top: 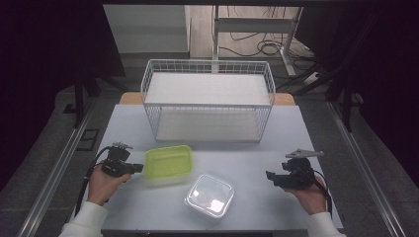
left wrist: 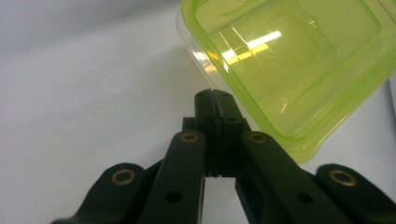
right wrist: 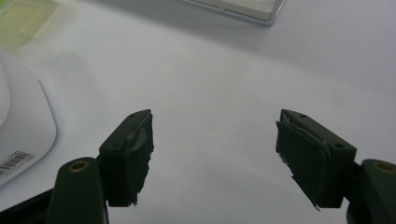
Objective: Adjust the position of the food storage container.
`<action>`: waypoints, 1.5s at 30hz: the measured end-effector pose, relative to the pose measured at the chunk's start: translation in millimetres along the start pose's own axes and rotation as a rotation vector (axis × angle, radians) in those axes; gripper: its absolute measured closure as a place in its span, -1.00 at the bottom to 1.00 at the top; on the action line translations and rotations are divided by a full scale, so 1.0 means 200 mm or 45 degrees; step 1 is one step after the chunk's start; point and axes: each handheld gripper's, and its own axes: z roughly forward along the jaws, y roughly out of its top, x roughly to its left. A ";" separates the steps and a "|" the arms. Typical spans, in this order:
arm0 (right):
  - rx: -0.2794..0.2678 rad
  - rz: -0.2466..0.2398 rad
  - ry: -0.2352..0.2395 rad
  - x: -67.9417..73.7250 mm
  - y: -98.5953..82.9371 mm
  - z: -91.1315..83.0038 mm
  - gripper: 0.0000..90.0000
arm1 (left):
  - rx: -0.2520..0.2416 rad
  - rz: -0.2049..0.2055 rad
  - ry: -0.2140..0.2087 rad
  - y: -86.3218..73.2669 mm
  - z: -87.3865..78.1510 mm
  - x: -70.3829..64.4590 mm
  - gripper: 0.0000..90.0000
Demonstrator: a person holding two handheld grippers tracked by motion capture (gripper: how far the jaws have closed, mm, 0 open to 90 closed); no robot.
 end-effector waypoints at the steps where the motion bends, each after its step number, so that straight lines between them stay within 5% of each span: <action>1: 0.001 -0.002 0.002 0.00 0.00 0.00 -0.39 | 0.000 0.000 0.000 0.00 0.00 0.00 1.00; 26: -0.015 0.010 0.041 0.02 0.01 0.01 -0.39 | -0.002 0.025 -0.024 0.08 0.08 -0.10 1.00; 45: -0.011 0.012 0.045 0.02 0.00 0.01 -0.39 | 0.026 0.139 -0.068 0.26 0.29 -0.39 1.00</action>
